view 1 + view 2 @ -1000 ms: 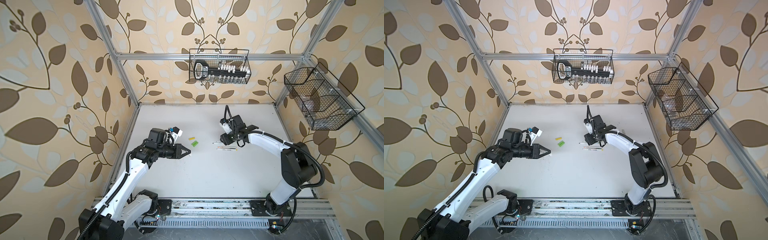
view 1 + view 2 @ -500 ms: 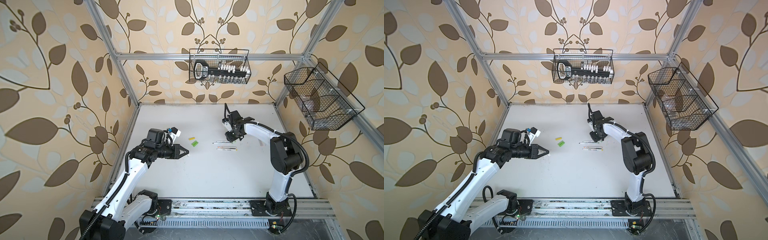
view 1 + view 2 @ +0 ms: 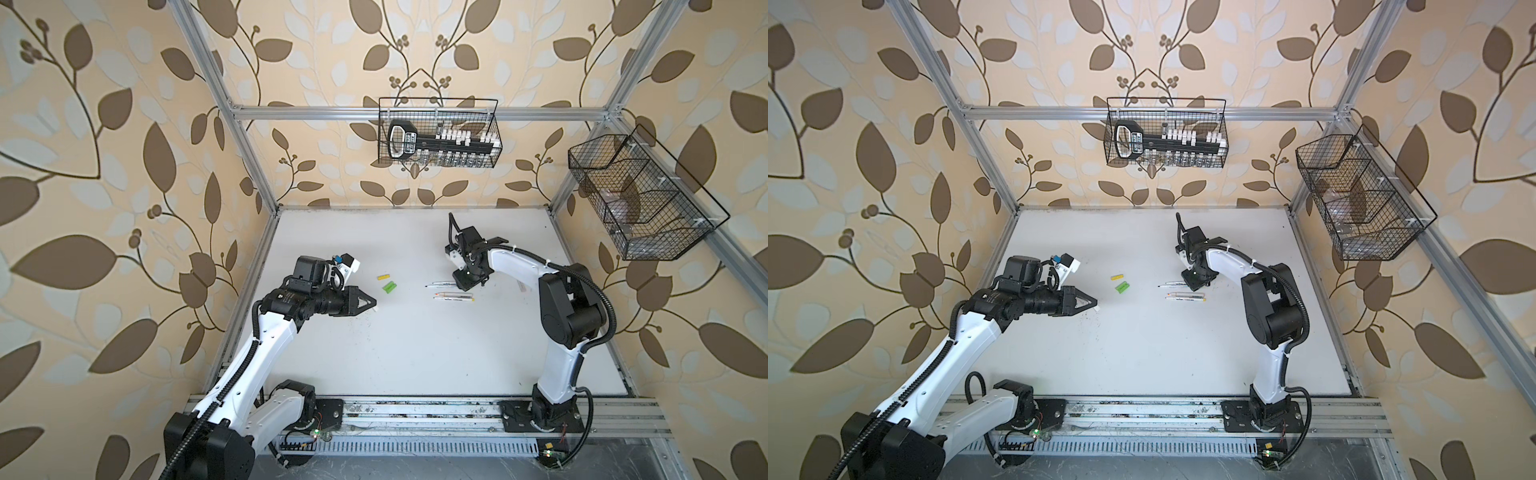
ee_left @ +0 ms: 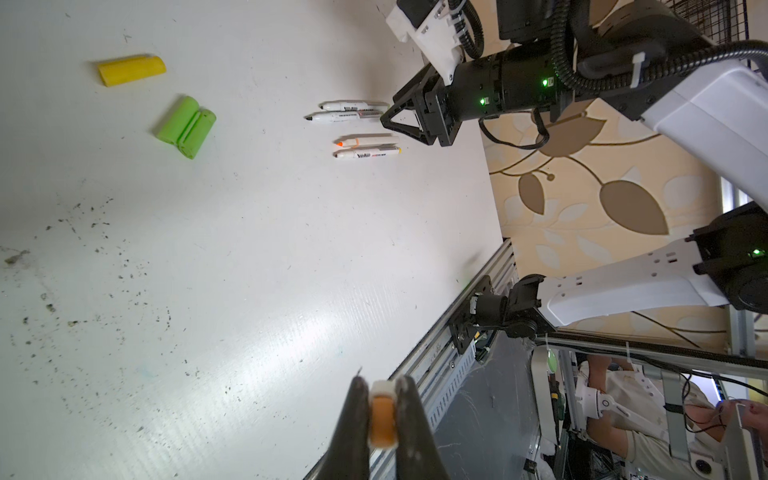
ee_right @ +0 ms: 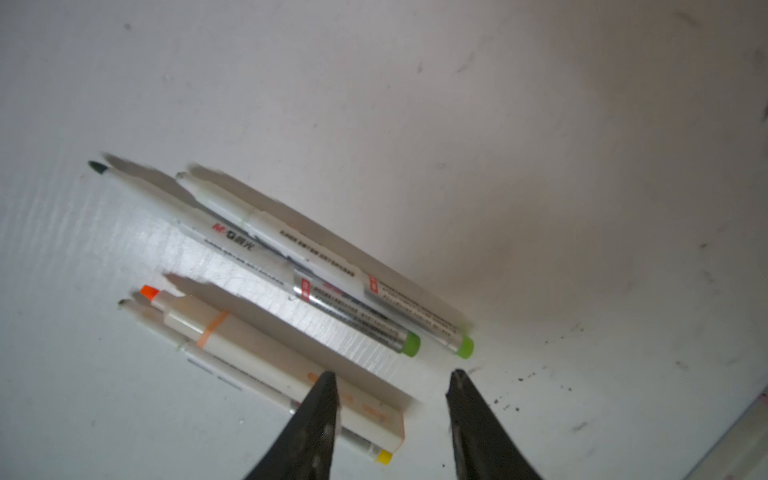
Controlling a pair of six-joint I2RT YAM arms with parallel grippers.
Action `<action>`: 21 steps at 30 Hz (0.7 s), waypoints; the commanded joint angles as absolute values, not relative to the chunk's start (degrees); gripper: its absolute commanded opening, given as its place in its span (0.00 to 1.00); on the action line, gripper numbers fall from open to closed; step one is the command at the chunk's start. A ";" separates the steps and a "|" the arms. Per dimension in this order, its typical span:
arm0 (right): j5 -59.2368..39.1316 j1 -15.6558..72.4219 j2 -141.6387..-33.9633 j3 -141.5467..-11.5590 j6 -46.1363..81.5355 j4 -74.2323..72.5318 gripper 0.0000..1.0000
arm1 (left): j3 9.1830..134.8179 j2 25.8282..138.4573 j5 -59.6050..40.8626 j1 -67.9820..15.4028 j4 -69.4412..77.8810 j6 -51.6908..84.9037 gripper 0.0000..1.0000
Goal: Insert the pens into the pen caps
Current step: 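Lower the right gripper onto the orange-tipped highlighter and grasp it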
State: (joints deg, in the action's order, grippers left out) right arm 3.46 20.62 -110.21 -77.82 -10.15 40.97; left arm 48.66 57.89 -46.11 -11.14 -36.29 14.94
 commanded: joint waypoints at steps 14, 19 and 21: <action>0.89 24.35 -106.79 -73.41 -13.09 41.01 0.38 | 50.87 58.80 -49.48 -9.84 -35.67 14.57 0.00; 1.53 24.03 -107.54 -73.82 -12.68 40.35 0.35 | 50.67 58.36 -49.22 -9.84 -35.63 14.73 0.00; 1.19 23.93 -107.79 -74.05 -12.74 40.26 0.35 | 50.60 58.27 -49.13 -9.84 -35.66 14.76 0.00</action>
State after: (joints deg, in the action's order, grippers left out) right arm 1.52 24.18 -107.53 -74.32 -11.70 40.49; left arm 48.69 58.92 -47.62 -10.39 -36.21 15.00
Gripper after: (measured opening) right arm 0.352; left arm 0.106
